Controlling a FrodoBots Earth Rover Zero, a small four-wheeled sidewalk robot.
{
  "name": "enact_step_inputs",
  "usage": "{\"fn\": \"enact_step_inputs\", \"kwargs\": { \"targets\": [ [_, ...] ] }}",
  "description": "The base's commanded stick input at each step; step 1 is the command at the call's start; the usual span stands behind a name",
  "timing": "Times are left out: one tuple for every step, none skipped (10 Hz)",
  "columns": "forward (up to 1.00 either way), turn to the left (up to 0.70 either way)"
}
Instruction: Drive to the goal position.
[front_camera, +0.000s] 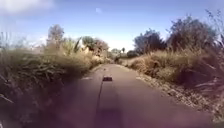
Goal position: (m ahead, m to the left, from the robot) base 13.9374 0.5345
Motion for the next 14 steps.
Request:
{"fn": "enact_step_inputs", "kwargs": {
  "targets": [
    [1.0, 0.0],
    [1.0, 0.0],
    [1.0, 0.0],
    [1.0, 0.0],
    [1.0, 0.0],
    [1.0, 0.0],
    [1.0, 0.0],
    [1.0, 0.0],
    [1.0, 0.0],
    [1.0, -0.07],
    [1.0, -0.2],
    [1.0, -0.34],
    [1.0, -0.33],
    [1.0, -0.18]
  ]
}}
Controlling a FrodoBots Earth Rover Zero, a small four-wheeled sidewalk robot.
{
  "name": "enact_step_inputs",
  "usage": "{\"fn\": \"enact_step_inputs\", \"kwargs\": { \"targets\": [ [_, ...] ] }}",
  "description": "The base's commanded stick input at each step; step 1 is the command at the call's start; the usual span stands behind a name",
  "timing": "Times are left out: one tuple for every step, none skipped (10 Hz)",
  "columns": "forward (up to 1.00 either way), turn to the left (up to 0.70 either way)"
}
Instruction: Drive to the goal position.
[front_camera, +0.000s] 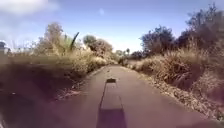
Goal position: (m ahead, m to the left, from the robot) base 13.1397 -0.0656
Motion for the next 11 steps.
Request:
{"fn": "enact_step_inputs", "kwargs": {
  "targets": [
    [1.0, -0.04],
    [1.0, 0.0],
    [1.0, 0.0],
    [1.0, 0.0],
    [1.0, 0.0],
    [1.0, 0.0],
    [1.0, 0.0],
    [1.0, 0.0],
    [1.0, 0.0],
    [1.0, 0.0],
    [1.0, 0.0]
  ]
}}
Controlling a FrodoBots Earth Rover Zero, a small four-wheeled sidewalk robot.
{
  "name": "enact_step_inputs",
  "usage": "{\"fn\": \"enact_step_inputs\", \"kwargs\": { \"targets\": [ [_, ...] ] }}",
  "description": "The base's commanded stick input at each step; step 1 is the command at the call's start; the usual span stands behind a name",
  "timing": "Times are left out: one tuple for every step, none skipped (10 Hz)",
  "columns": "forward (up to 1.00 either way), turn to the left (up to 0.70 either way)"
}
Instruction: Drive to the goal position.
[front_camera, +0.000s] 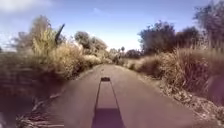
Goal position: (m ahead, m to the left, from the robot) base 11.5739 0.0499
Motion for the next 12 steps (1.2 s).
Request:
{"fn": "enact_step_inputs", "kwargs": {
  "targets": [
    [1.0, 0.0],
    [1.0, 0.0],
    [1.0, 0.0],
    [1.0, 0.0],
    [1.0, 0.0],
    [1.0, 0.0],
    [1.0, 0.0],
    [1.0, 0.0],
    [1.0, 0.0],
    [1.0, 0.0],
    [1.0, 0.0],
    [1.0, 0.0]
  ]
}}
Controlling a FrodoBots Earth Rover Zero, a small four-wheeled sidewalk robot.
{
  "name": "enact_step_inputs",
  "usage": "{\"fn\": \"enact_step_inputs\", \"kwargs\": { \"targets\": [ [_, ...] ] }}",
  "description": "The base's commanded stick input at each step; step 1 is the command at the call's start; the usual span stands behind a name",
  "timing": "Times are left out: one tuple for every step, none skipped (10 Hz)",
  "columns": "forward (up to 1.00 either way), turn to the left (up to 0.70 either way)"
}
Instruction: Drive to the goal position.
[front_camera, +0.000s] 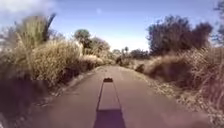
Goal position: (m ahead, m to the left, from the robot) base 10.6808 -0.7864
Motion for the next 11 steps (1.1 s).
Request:
{"fn": "enact_step_inputs", "kwargs": {
  "targets": [
    [1.0, 0.0],
    [1.0, 0.0],
    [1.0, 0.0],
    [1.0, 0.0],
    [1.0, 0.0],
    [1.0, 0.0],
    [1.0, 0.0],
    [1.0, 0.0],
    [1.0, 0.0],
    [1.0, 0.0],
    [1.0, 0.0]
  ]
}}
